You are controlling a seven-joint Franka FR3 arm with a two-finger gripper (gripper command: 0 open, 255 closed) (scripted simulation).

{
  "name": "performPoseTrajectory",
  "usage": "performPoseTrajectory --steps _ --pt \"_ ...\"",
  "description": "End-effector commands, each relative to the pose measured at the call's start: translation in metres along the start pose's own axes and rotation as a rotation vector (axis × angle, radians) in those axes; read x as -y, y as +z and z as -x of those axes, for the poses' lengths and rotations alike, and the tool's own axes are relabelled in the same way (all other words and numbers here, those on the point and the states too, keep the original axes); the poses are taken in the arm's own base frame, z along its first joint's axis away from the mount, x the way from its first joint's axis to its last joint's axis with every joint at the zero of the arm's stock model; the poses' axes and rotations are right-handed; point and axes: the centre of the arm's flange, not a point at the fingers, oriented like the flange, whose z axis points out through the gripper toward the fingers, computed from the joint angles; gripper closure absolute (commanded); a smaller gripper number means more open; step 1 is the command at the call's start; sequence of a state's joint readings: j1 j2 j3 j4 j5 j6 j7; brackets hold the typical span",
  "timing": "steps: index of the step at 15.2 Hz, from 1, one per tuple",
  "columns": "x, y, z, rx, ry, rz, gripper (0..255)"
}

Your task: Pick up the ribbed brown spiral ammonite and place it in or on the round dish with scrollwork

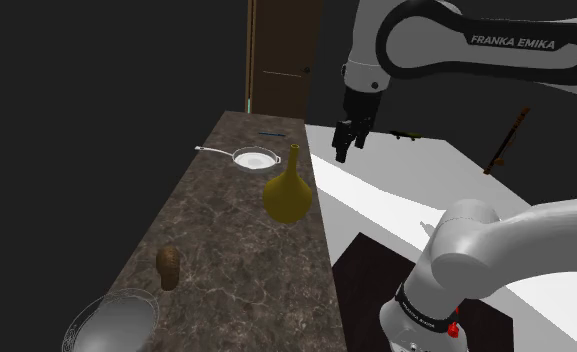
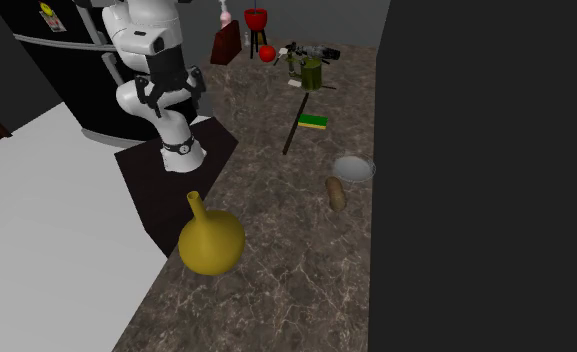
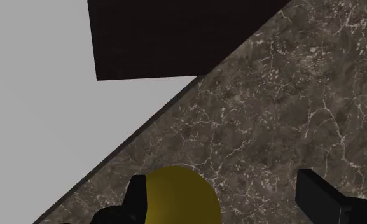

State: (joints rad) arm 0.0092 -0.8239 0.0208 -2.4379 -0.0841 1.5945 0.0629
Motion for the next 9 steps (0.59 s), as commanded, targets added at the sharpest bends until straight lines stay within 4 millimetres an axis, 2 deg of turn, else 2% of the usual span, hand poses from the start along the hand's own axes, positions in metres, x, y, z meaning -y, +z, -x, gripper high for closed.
performPoseTrajectory --steps 1,9 --pt "0.000 0.000 0.000 0.000 0.000 0.000 0" --pt "0.074 0.050 -0.052 0.002 0.013 -0.022 0"
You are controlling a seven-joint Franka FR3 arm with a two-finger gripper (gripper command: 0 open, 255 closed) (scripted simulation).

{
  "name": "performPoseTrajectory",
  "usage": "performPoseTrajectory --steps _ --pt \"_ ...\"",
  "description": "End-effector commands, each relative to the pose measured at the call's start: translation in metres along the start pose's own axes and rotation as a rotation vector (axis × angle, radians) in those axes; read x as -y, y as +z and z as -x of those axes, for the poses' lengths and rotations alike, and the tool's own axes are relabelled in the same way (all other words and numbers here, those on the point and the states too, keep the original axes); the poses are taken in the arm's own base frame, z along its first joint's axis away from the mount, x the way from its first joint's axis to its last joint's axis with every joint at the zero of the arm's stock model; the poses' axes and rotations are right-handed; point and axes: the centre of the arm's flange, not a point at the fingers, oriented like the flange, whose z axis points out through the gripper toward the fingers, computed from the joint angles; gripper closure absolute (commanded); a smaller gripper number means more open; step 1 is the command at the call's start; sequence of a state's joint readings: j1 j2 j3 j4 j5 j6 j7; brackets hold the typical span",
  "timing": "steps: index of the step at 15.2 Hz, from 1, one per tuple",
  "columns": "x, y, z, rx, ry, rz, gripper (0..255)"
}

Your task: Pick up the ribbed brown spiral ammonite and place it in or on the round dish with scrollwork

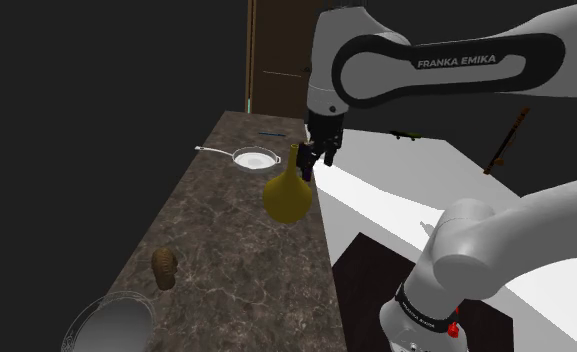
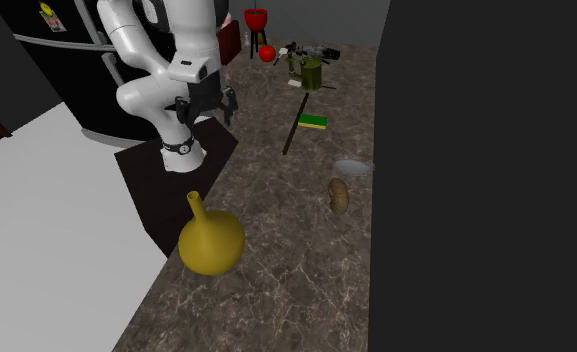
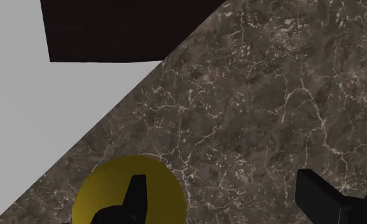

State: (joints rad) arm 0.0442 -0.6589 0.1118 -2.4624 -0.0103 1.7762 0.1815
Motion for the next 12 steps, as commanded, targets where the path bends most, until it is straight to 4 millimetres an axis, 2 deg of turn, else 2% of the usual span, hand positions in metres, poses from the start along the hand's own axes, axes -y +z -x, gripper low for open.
performPoseTrajectory --steps 1,12 --pt "0.020 0.012 -0.012 -0.001 0.004 -0.006 0" --pt "0.122 0.080 -0.085 0.002 0.021 -0.036 0"
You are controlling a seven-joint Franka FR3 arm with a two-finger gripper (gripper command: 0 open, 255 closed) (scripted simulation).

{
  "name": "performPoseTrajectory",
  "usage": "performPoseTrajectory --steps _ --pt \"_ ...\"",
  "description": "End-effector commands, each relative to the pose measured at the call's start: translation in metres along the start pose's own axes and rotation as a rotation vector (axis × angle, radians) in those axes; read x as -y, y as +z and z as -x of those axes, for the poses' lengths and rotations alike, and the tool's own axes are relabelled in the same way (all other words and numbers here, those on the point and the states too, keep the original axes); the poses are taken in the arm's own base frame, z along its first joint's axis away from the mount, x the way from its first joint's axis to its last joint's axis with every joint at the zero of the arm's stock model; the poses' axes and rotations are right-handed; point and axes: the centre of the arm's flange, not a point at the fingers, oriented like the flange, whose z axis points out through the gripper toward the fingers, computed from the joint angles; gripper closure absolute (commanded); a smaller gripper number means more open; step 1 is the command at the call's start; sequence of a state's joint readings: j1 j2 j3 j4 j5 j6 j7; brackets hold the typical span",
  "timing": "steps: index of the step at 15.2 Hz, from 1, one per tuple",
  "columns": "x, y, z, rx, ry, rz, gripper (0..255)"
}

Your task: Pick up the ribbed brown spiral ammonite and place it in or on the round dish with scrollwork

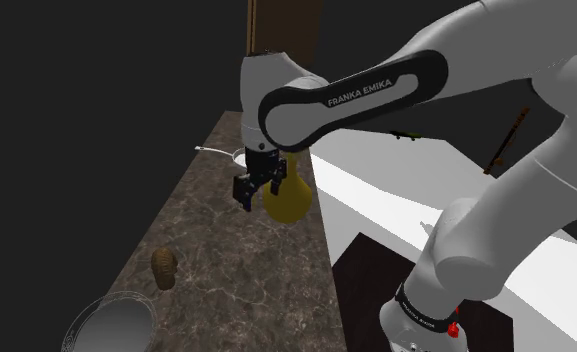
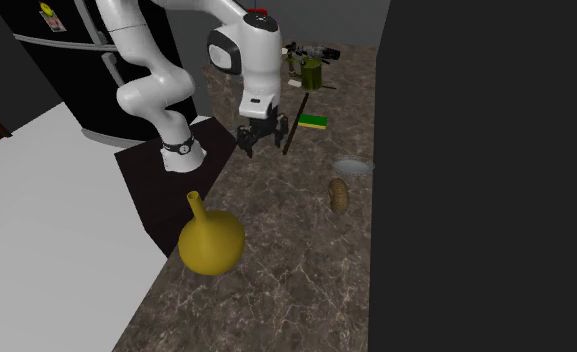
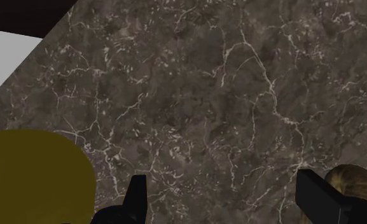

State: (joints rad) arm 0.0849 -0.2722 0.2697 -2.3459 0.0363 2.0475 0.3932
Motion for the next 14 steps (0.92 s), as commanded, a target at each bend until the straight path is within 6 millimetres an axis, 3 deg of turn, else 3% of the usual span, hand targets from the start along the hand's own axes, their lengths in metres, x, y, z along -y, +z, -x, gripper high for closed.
performPoseTrajectory --steps 1,14 --pt "0.015 0.015 -0.014 0.000 0.004 -0.006 0" --pt "0.135 0.095 -0.100 0.004 0.025 -0.042 0"
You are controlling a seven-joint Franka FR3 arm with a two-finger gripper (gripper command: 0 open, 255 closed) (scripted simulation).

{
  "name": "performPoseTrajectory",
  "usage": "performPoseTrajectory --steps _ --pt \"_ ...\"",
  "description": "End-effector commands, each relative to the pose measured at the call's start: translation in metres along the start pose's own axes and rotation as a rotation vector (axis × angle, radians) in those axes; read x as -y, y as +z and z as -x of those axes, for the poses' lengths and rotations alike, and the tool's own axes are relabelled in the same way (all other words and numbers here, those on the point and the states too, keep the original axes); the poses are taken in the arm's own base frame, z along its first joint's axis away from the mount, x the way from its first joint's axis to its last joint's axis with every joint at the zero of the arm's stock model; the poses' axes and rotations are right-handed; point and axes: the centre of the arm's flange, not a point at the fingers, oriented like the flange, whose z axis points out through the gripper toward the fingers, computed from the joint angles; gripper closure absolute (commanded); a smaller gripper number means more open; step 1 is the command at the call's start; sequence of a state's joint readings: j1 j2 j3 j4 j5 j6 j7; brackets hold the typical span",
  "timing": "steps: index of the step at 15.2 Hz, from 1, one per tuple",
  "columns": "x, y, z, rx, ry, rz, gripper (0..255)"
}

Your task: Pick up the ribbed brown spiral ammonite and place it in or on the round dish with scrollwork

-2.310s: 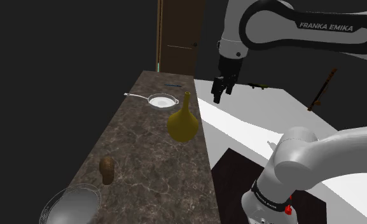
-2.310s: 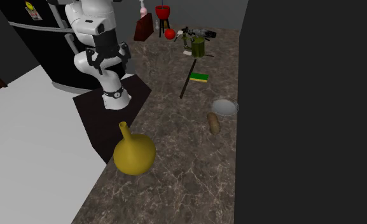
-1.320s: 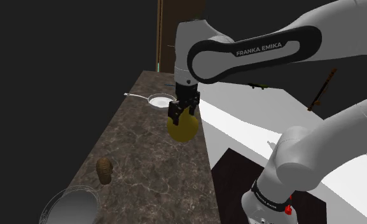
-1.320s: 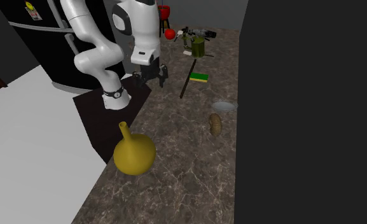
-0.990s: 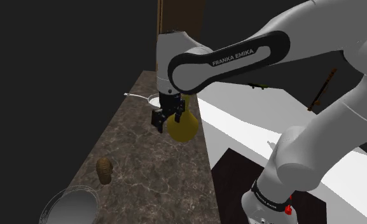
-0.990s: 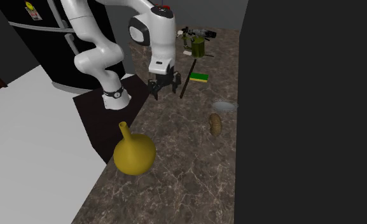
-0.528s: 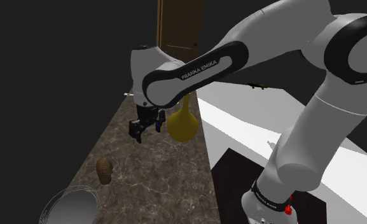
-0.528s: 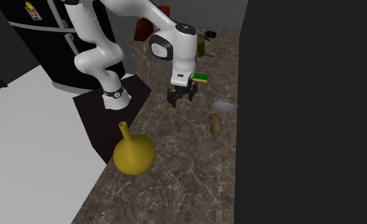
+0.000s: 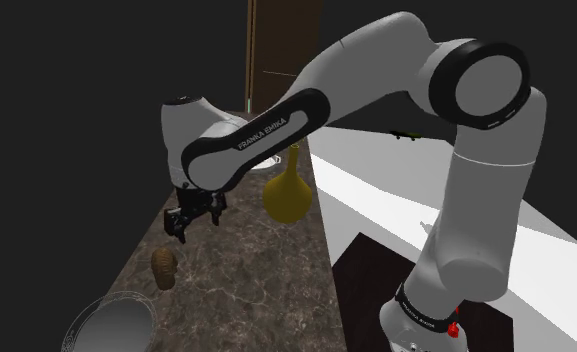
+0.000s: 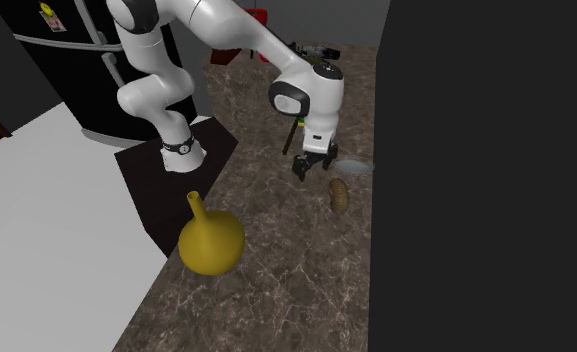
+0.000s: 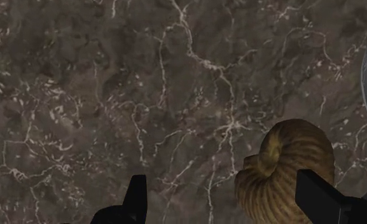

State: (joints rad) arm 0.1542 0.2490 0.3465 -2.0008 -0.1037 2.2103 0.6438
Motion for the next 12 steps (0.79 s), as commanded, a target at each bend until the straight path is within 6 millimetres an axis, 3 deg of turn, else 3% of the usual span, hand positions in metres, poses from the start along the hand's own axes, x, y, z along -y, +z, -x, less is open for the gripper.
performPoseTrajectory --steps 1,6,12 --pt "0.021 0.016 -0.015 0.000 0.004 -0.006 0" --pt "0.067 0.048 -0.048 0.002 0.012 -0.019 0" --pt "0.069 0.075 -0.049 0.002 0.012 -0.020 0"
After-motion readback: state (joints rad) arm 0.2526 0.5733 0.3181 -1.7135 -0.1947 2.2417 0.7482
